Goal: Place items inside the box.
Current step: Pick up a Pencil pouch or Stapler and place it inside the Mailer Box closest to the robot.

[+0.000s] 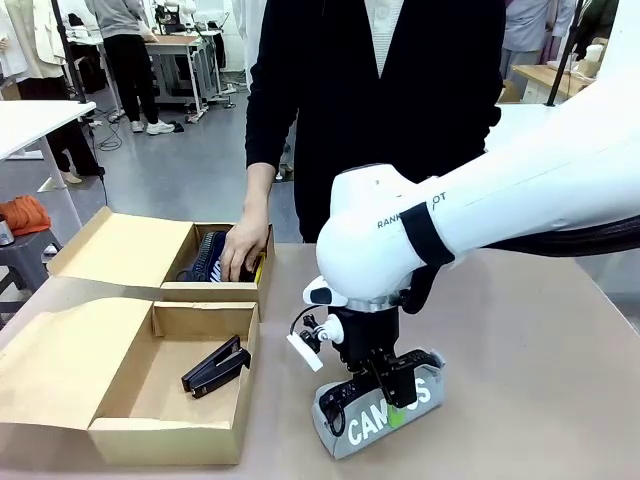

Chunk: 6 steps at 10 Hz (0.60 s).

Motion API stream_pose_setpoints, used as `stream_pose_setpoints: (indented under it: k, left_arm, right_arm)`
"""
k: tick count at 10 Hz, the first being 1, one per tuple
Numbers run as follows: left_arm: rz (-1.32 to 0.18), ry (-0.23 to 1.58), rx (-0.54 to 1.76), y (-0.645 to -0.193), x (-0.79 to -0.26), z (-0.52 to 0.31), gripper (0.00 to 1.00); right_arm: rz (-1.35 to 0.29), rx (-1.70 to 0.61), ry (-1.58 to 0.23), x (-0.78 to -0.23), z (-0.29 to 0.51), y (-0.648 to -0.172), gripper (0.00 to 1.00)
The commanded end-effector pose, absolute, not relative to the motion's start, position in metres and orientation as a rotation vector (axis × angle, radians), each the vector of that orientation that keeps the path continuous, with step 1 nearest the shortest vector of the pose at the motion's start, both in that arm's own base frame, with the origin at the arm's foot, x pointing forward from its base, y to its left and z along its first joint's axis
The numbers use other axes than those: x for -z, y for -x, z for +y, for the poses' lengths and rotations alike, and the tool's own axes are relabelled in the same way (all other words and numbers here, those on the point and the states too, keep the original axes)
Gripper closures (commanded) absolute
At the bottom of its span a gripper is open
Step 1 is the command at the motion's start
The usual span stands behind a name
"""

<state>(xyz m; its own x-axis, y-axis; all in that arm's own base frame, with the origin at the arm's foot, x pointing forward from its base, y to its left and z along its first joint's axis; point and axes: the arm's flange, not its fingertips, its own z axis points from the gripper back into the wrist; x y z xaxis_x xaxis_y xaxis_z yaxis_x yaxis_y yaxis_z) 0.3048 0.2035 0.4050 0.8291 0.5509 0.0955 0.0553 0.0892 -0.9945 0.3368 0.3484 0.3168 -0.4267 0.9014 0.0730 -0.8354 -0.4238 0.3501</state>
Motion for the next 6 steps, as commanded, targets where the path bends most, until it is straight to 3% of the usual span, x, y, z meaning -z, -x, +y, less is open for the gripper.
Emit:
stream_pose_setpoints:
  k: [1, 3, 4, 5, 6]
  left_arm:
    - [-0.533, 1.457, -0.375, -0.3029, -0.4058, 0.2028, 0.0]
    - [-0.533, 1.457, -0.375, -0.3029, -0.4058, 0.2028, 0.0]
    - [-0.533, 1.457, -0.375, -0.3029, -0.4058, 0.2028, 0.0]
    - [-0.533, 1.457, -0.375, -0.3029, -0.4058, 0.2028, 0.0]
    - [-0.533, 1.457, -0.375, -0.3029, -0.4058, 0.2028, 0.0]
  right_arm:
    - [0.322, -1.97, -0.248, -0.3279, 0.3461, -0.3424, 0.0]
    - [0.336, -1.935, -0.247, -0.3268, 0.3468, -0.3466, 0.0]
    - [0.338, -1.935, -0.234, -0.3271, 0.348, -0.3471, 0.6]
    - [0.34, -1.93, -0.233, -0.3274, 0.3476, -0.3479, 0.6]
    - [0.336, -1.927, -0.237, -0.328, 0.346, -0.3477, 1.0]
